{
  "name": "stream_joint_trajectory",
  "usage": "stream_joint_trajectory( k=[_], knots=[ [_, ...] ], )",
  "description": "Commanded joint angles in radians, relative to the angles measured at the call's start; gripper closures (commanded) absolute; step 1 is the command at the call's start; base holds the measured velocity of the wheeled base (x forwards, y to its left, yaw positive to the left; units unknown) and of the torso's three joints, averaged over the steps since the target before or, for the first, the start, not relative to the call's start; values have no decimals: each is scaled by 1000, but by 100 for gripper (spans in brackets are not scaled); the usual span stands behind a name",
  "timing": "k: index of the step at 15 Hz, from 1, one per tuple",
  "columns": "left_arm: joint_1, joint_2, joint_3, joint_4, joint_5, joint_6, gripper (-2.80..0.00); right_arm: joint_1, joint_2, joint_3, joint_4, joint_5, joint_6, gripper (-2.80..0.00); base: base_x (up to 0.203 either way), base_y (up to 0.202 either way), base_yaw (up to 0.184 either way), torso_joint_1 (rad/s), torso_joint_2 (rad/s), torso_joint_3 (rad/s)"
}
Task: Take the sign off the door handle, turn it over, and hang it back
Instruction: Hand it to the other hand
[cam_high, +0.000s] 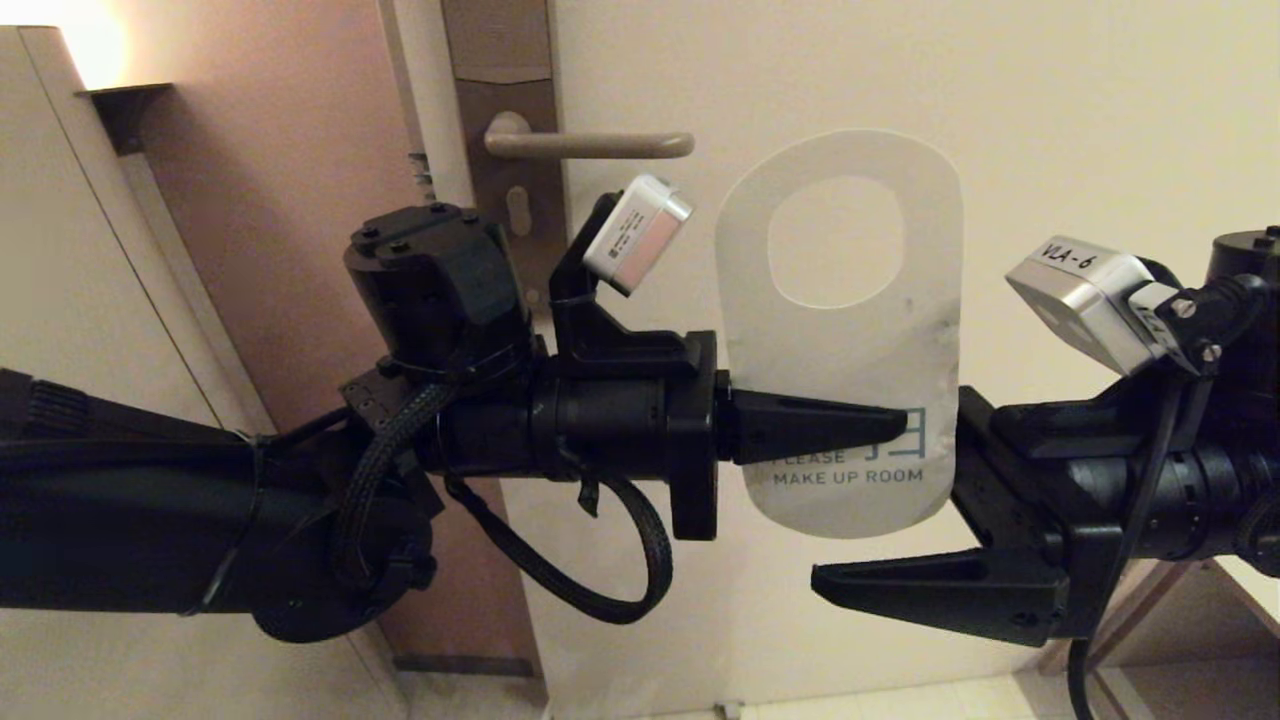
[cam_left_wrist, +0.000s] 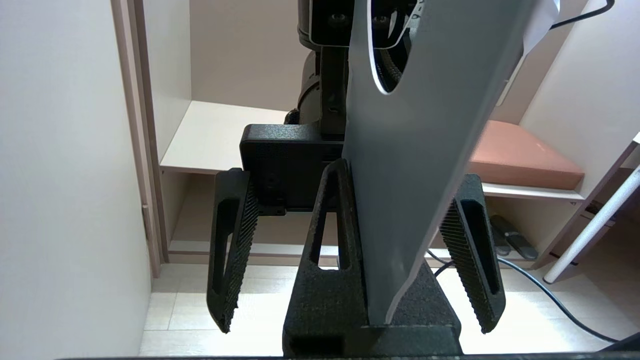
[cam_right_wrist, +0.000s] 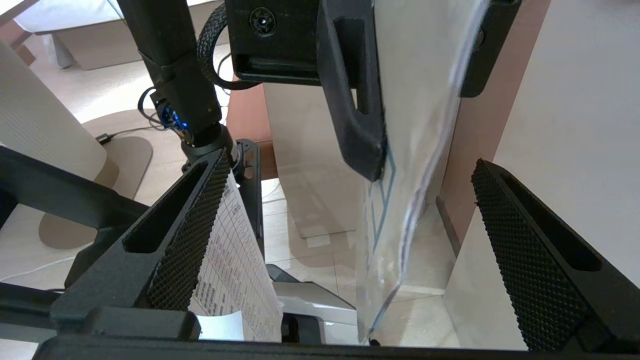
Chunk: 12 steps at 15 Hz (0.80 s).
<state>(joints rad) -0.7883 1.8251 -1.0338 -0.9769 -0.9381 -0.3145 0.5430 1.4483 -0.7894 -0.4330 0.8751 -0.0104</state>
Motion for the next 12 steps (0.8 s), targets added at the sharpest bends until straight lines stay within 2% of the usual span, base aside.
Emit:
stream_joint_trajectory(
  k=[1,2,3,12],
  knots=[
    [0,-1,1,-6,-5,-2,0,0,1,-2,-3,5,-2,-280,0,0,0,0,0,0],
    [0,0,1,-6,-5,0,0,0,1,-2,-4,5,-2,-280,0,0,0,0,0,0],
    [0,0,1,-6,-5,-1,0,0,1,-2,-3,5,0,0,0,0,0,0,0,0],
    [-11,0,1,-6,-4,3,0,0,-2,-4,-4,5,-2,0,0,0,0,0,0,0]
  ],
)
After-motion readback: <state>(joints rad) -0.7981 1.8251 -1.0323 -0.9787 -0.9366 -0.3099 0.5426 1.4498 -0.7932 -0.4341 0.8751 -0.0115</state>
